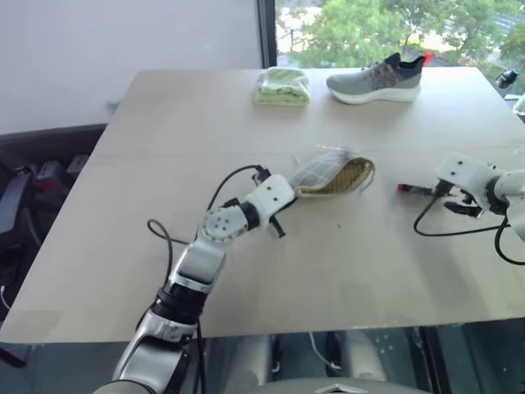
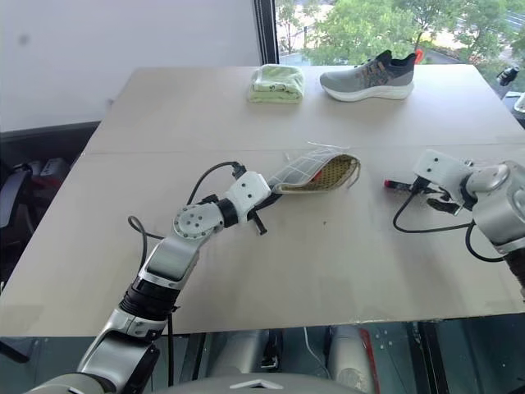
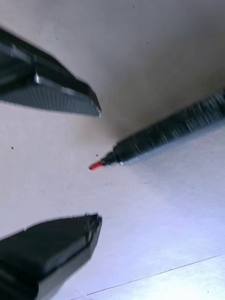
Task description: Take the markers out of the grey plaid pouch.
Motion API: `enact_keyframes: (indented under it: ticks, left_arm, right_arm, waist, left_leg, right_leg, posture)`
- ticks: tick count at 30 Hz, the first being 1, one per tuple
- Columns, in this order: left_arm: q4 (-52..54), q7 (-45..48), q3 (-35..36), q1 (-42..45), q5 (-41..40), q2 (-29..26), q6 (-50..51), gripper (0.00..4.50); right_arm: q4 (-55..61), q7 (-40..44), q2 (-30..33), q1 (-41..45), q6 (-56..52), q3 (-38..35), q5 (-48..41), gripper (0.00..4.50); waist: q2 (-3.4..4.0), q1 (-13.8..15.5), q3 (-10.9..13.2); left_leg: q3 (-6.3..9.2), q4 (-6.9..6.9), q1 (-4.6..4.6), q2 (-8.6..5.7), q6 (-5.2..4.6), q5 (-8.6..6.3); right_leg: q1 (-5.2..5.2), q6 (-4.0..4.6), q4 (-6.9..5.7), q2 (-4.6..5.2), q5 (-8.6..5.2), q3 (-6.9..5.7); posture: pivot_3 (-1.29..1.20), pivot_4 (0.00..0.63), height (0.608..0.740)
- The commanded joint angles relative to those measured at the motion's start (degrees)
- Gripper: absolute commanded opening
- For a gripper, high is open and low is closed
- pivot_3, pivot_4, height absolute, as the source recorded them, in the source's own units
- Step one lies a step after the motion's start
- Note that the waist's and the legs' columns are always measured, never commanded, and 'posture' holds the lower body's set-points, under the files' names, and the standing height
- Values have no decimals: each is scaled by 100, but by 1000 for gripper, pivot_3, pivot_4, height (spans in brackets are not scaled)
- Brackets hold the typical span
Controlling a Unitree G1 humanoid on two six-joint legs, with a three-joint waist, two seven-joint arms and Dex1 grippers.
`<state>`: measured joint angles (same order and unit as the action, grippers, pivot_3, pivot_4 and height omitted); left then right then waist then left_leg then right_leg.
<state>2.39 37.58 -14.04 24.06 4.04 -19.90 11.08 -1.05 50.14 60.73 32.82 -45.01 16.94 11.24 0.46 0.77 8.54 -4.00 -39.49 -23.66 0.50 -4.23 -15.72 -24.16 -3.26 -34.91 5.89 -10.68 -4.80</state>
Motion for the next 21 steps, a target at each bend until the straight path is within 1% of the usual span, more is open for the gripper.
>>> enact_keyframes:
  ticks: [1,3,5,7,9,10,11,14,17,21]
  left_arm:
    - [370,17,156,-30,-237,9,81,0]
    - [437,26,213,-41,-365,19,191,0]
    - [530,58,271,-50,-527,48,338,0]
    - [622,91,299,-52,-677,84,447,0]
    - [718,149,315,-58,-820,123,532,0]
    - [772,183,319,-64,-888,136,563,0]
    - [845,230,338,-87,-993,152,596,0]
    - [992,263,352,-138,-1157,160,683,0]
    - [1206,371,326,-225,-1391,159,739,0]
    - [1346,501,292,-269,-1652,195,806,0]
  right_arm:
    - [495,202,107,-90,53,-445,-223,3432]
    - [821,305,-41,-87,4,-679,-521,3432]
    - [1214,311,-473,23,44,-1016,-1008,3432]
    - [1580,325,-1034,175,-317,-1365,-1599,2940]
    - [1795,343,-1332,238,-568,-1431,-1886,2235]
    - [1864,345,-1414,263,-647,-1405,-1977,1567]
    - [1900,311,-1511,328,-716,-1353,-2049,1414]
    - [1956,207,-1626,434,-877,-1302,-2208,32]
    - [1870,227,-1872,755,-862,-1022,-2330,32]
    - [1789,432,-1750,827,-511,-502,-2185,32]
  waist:
    - [0,1,0]
    - [0,2,0]
    - [-1,-15,0]
    - [-4,-33,3]
    - [-6,5,4]
    - [-7,14,4]
    - [-7,36,4]
    - [-7,41,4]
    - [-7,-5,5]
    - [-7,4,4]
  left_leg:
    - [1,0,0,0,0,0]
    - [3,0,-1,1,0,0]
    - [4,0,-1,1,0,0]
    - [0,0,3,6,0,0]
    - [6,-1,3,10,3,2]
    - [9,-1,2,9,4,3]
    - [12,-1,1,9,4,3]
    - [18,-4,-7,-2,3,2]
    - [16,-3,-7,-8,1,1]
    - [19,-1,-2,1,1,1]
  right_leg:
    - [0,0,0,0,0,0]
    - [0,0,0,0,0,0]
    - [0,0,0,-1,0,0]
    - [0,0,-1,-3,0,2]
    - [1,0,-5,-10,0,2]
    - [1,1,-5,-10,1,1]
    - [2,1,-5,-10,1,-1]
    - [2,2,-2,1,1,-6]
    - [2,2,0,4,1,-1]
    - [1,2,-5,-9,1,-4]
  posture:
    - [0,150,740]
    - [0,150,740]
    - [0,150,740]
    - [0,150,740]
    - [0,150,740]
    - [0,150,740]
    - [0,150,740]
    - [0,150,740]
    - [0,150,740]
    - [0,150,740]
